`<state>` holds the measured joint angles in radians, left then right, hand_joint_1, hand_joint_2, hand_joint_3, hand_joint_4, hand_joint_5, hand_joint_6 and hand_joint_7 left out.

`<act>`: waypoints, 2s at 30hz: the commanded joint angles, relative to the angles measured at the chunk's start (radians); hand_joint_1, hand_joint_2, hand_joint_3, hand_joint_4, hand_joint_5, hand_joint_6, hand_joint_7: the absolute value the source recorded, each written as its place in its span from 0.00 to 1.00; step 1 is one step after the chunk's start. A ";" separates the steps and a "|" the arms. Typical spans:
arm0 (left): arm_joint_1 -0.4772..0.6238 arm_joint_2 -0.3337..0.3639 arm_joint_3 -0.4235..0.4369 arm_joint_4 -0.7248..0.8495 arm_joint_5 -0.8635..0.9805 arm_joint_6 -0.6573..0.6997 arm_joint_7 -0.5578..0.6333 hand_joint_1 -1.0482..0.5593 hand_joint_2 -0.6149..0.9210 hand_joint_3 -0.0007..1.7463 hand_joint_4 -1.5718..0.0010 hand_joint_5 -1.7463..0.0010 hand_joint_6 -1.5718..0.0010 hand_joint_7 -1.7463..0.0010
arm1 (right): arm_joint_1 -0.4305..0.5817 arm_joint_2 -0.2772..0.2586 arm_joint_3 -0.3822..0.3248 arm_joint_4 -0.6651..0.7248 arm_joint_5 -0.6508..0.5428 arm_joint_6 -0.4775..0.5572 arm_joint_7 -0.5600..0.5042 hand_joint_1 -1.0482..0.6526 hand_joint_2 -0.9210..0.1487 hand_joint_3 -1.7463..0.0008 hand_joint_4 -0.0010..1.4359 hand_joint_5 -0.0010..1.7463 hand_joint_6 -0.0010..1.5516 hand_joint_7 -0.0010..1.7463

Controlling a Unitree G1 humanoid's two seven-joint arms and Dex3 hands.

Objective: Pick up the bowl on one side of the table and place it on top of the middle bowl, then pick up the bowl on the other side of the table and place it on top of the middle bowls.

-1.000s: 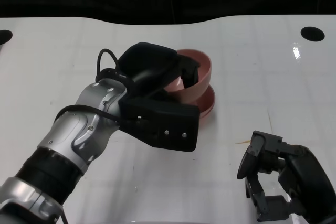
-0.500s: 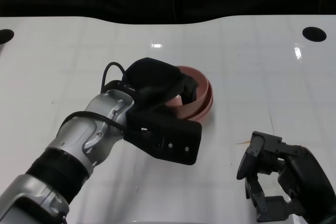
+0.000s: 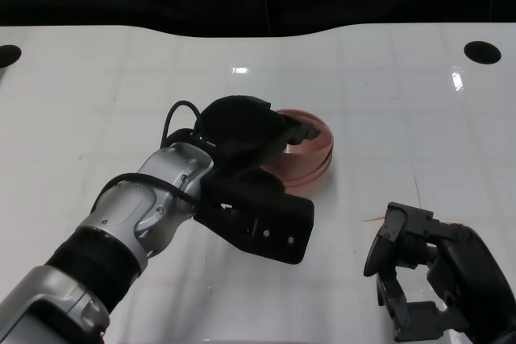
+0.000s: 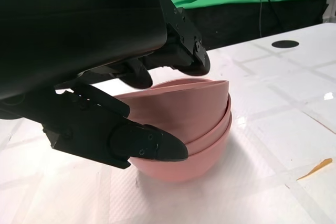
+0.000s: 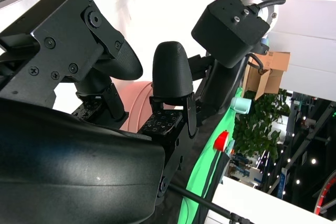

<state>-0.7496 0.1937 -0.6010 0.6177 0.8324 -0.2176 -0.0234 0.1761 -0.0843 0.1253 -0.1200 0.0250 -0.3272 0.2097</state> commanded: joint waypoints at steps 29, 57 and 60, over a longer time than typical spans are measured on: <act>0.166 0.111 0.014 -0.101 0.012 -0.044 0.041 0.15 1.00 0.28 1.00 1.00 1.00 1.00 | -0.002 -0.004 -0.007 -0.016 0.001 0.008 -0.004 0.60 0.54 0.13 0.63 1.00 0.51 0.90; 0.344 0.151 0.169 -0.090 -0.024 -0.349 0.645 0.40 1.00 0.14 0.93 0.22 0.73 0.72 | -0.007 -0.009 -0.015 -0.008 0.016 0.007 0.013 0.61 0.55 0.11 0.64 1.00 0.51 0.91; 0.404 0.158 0.207 -0.122 -0.072 -0.406 0.669 0.41 1.00 0.16 0.94 0.18 0.84 0.48 | -0.003 -0.007 -0.014 -0.016 0.017 0.016 0.012 0.61 0.56 0.11 0.63 1.00 0.51 0.91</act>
<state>-0.3752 0.3324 -0.4159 0.5141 0.7860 -0.6008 0.6257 0.1696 -0.0843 0.1215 -0.1247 0.0319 -0.3202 0.2209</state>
